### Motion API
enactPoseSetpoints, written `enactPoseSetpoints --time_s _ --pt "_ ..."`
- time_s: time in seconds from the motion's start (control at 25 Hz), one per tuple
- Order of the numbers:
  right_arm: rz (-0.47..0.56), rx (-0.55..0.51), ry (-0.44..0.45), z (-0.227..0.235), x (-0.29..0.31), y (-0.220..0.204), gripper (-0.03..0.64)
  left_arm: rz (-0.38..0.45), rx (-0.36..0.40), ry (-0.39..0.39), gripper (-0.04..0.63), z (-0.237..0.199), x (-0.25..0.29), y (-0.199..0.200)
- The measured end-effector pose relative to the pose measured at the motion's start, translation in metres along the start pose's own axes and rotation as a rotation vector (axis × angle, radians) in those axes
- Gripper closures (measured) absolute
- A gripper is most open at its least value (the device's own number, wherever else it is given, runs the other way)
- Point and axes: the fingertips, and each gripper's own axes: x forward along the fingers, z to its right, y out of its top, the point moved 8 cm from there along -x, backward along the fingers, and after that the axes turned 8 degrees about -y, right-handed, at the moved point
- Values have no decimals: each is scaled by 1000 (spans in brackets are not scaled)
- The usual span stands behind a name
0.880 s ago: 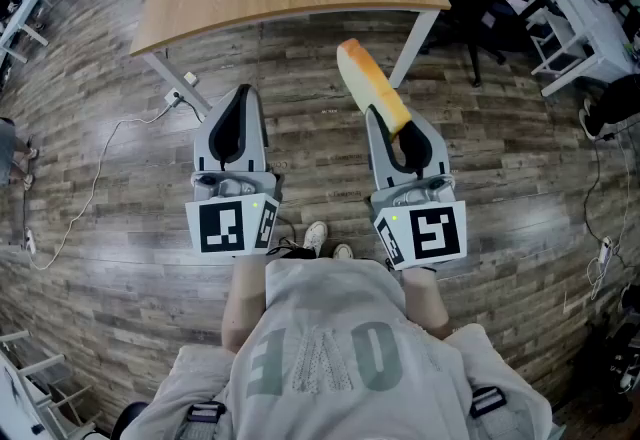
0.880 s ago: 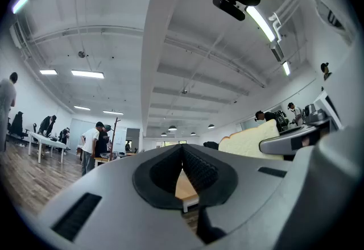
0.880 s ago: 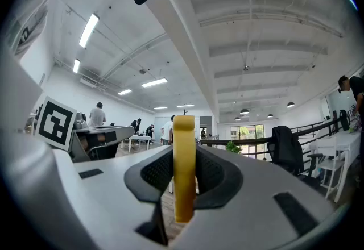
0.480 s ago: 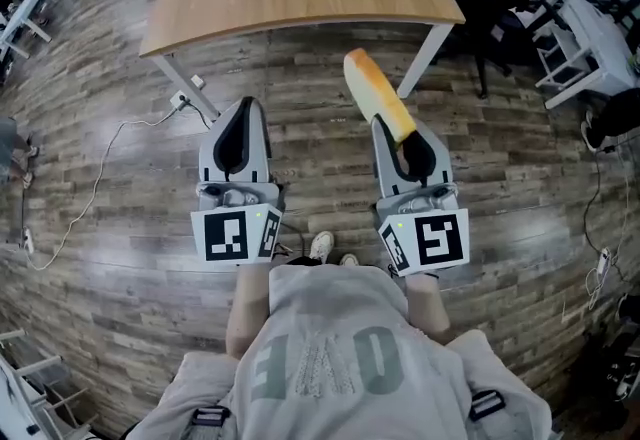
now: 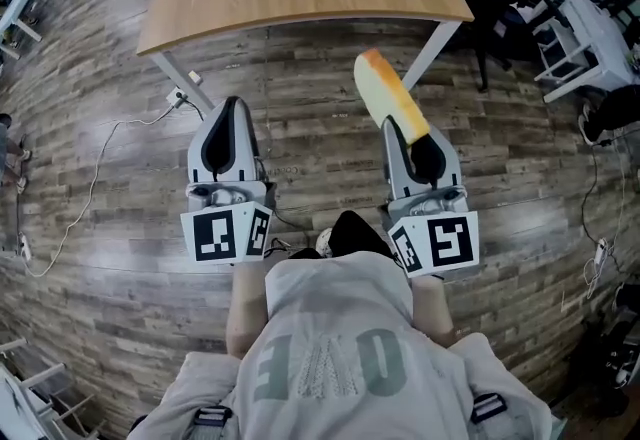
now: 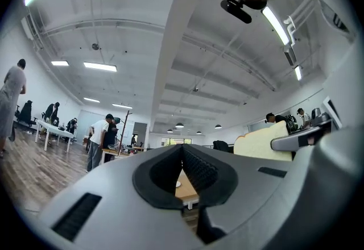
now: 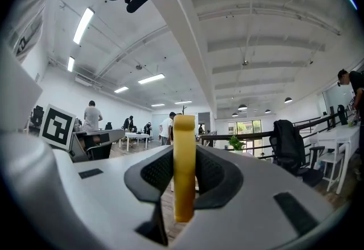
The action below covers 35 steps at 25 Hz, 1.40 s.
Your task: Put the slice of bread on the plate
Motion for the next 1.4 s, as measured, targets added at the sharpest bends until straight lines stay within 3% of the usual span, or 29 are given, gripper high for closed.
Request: enactPoseSetpoints --time_s 0.24,0.52,0.8,1.08,1.24,1.4 --pt "-35 10 -45 5 13 -9 525 -18 5 -18 586 -16 9 -11" --pt "-22 12 -12 22 61 -15 525 -13 26 -10 586 -24 48 -23" --pt "-6 4 28 60 168 -24 525 -9 54 29 586 -58 139 -45" --pt "16 18 50 109 291 -21 525 7 122 60 586 -101 250 -36" --pt "13 20 69 125 342 -23 525 25 132 116 586 -127 292 -38" --pt "14 -5 85 140 388 -21 525 10 139 98 586 -142 336 -46"
